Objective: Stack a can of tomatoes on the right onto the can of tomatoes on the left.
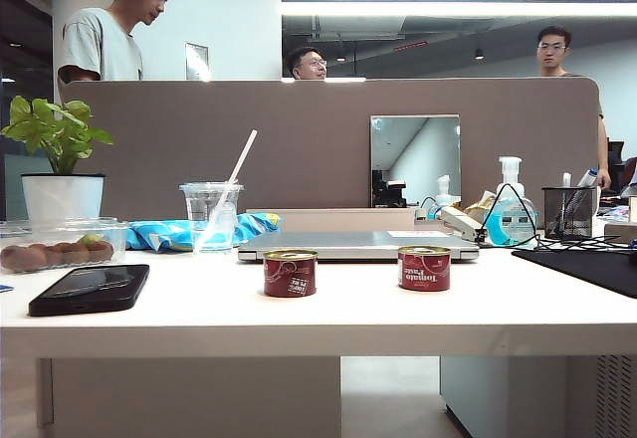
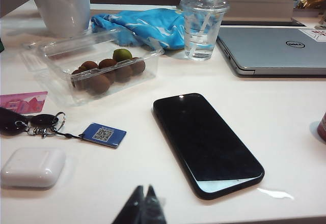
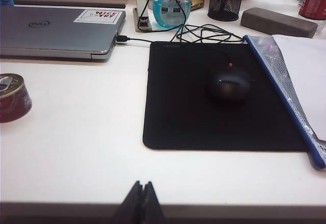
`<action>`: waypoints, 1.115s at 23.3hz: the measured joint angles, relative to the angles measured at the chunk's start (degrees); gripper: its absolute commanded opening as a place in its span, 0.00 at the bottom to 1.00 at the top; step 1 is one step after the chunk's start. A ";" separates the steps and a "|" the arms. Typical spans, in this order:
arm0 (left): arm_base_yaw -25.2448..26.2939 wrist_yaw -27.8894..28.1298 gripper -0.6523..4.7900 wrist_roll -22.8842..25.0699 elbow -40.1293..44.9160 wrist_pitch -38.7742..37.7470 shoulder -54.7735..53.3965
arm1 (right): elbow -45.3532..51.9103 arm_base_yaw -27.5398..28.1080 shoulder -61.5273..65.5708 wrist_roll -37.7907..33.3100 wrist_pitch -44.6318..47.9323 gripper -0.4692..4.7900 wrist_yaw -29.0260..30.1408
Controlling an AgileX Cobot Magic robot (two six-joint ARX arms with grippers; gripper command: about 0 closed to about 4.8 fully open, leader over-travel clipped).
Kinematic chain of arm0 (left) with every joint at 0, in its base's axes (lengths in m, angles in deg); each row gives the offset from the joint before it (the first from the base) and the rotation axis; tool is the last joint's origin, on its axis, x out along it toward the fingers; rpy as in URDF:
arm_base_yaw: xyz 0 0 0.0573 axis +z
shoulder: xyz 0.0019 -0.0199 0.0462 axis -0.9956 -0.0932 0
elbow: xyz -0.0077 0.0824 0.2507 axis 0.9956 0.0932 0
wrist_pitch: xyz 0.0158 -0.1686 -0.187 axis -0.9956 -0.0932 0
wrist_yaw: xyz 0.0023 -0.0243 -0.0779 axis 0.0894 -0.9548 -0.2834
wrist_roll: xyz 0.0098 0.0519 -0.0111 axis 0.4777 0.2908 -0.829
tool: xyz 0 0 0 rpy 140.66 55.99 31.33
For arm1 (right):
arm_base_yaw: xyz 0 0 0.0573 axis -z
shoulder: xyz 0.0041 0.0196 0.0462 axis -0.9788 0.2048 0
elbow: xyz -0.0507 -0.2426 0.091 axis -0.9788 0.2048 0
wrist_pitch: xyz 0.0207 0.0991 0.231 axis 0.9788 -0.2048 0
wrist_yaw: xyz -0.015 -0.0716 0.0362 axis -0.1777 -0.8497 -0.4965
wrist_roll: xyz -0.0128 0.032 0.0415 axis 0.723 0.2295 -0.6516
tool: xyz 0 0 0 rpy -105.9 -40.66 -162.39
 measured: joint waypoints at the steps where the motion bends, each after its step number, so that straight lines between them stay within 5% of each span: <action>1: 0.00 -1.11 0.11 -0.85 -1.03 -0.70 -0.07 | -0.20 0.00 0.00 -0.02 0.70 0.09 0.00; 4: 0.00 -6.62 0.11 -1.75 -6.71 0.57 -0.04 | -4.68 0.00 0.20 -2.08 2.99 0.09 0.00; 10: 0.00 -9.03 0.11 -3.85 -17.18 0.24 -4.11 | -16.68 0.00 1.38 -4.13 4.33 0.09 0.00; 15: 0.00 -22.23 0.11 -3.72 -19.91 0.94 -17.51 | -25.11 0.04 11.13 -0.81 1.68 0.09 2.40; 21: -0.09 -36.28 0.11 2.19 -22.62 3.98 -34.27 | -34.40 -0.04 34.40 2.67 1.07 0.39 18.80; 23: -0.09 -36.83 0.11 2.93 -22.53 4.61 -37.92 | -37.59 -0.61 45.62 2.89 2.05 0.54 24.22; 26: -0.09 -37.09 0.11 3.19 -22.47 5.62 -39.54 | -45.05 -2.89 67.63 2.91 7.76 0.63 25.49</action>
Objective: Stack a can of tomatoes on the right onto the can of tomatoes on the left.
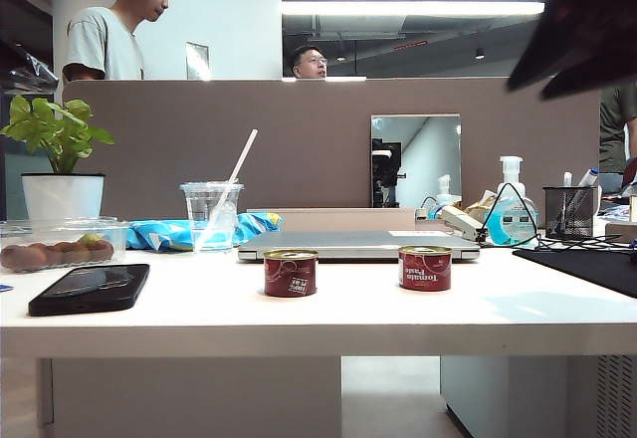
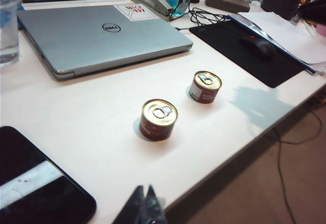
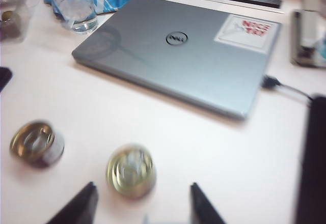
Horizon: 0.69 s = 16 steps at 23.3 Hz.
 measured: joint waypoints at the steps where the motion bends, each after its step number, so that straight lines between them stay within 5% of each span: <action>1: 0.00 0.02 0.11 0.15 0.00 0.22 0.00 | -2.08 -0.59 3.39 0.00 1.01 0.67 0.13; 3: 0.00 -0.22 0.11 0.42 0.00 0.22 -0.02 | -6.99 -1.92 10.67 -0.02 2.36 0.85 0.37; 5: 0.00 -0.24 0.11 0.57 0.00 0.24 -0.04 | -11.34 -3.78 17.68 0.02 2.08 0.91 1.05; 16: 0.00 -0.28 0.11 0.57 0.02 0.15 -0.04 | -16.33 -7.17 29.94 0.33 1.66 0.91 0.04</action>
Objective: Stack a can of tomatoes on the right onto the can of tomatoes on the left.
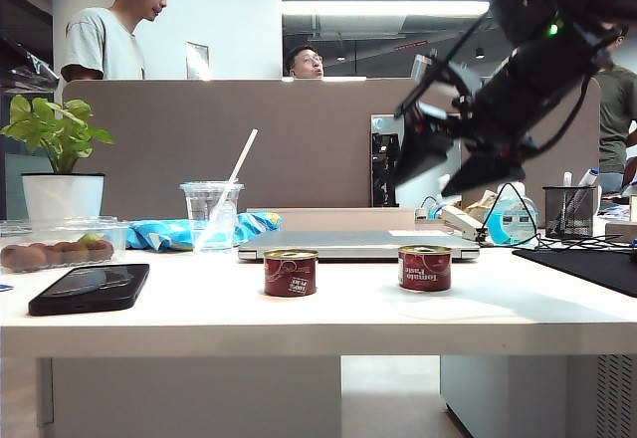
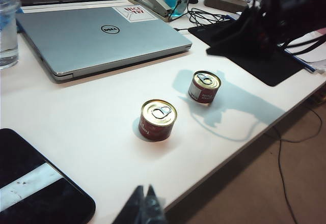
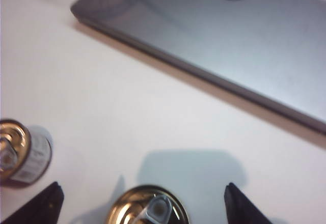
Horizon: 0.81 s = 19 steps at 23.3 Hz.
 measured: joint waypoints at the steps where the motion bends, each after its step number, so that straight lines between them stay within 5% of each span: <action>1: 0.00 0.00 0.11 0.00 0.00 0.00 0.00 | 0.04 0.00 0.61 0.07 -0.22 0.91 -0.02; 16: 0.00 -0.04 0.11 0.00 0.00 -0.17 0.00 | 0.04 -0.87 7.89 0.28 -1.40 0.91 0.59; 19: 0.00 -0.04 0.11 0.00 0.00 -0.20 0.00 | 0.04 -1.62 7.93 0.28 -1.55 0.82 0.57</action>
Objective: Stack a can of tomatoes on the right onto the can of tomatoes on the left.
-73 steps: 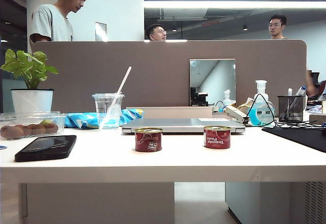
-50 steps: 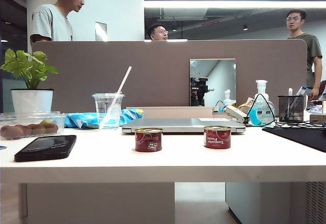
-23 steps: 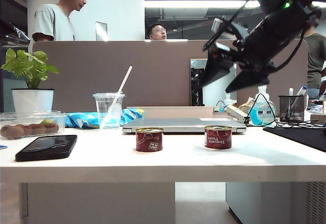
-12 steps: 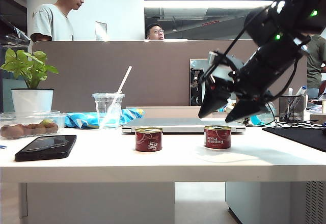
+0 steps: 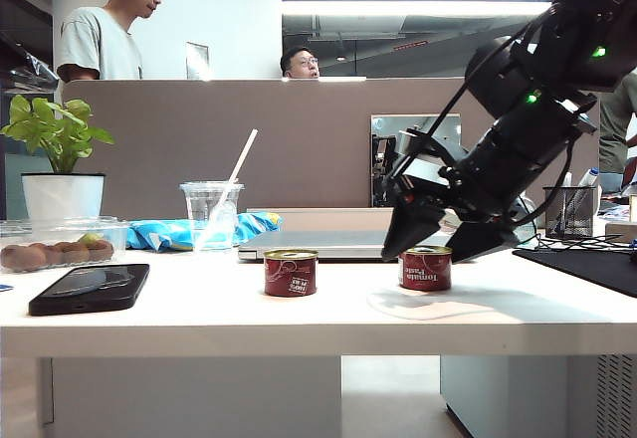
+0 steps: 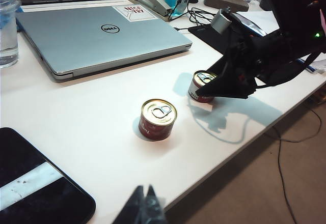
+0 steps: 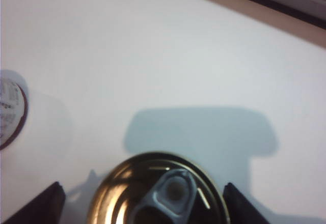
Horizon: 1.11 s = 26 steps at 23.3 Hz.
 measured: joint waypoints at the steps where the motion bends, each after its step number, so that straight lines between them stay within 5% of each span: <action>1: 0.00 0.00 0.11 0.00 0.00 0.00 0.00 | -0.02 -0.22 0.04 0.00 0.07 0.76 -0.07; 10: 0.00 0.00 0.11 0.00 0.00 -0.09 0.00 | -0.02 -0.74 0.11 0.17 0.52 0.41 -1.11; 15: 0.00 0.00 0.11 0.00 0.00 -0.17 0.00 | -1.99 -1.46 0.11 0.24 -2.56 0.41 -1.51; 19: 0.00 0.02 0.11 0.02 0.00 -0.17 0.00 | -10.71 -6.38 -0.96 7.85 -9.66 0.41 -3.54; 26: 0.00 0.02 0.11 0.02 0.00 -0.17 0.00 | -15.72 -12.68 -1.07 10.40 -8.87 0.41 -5.84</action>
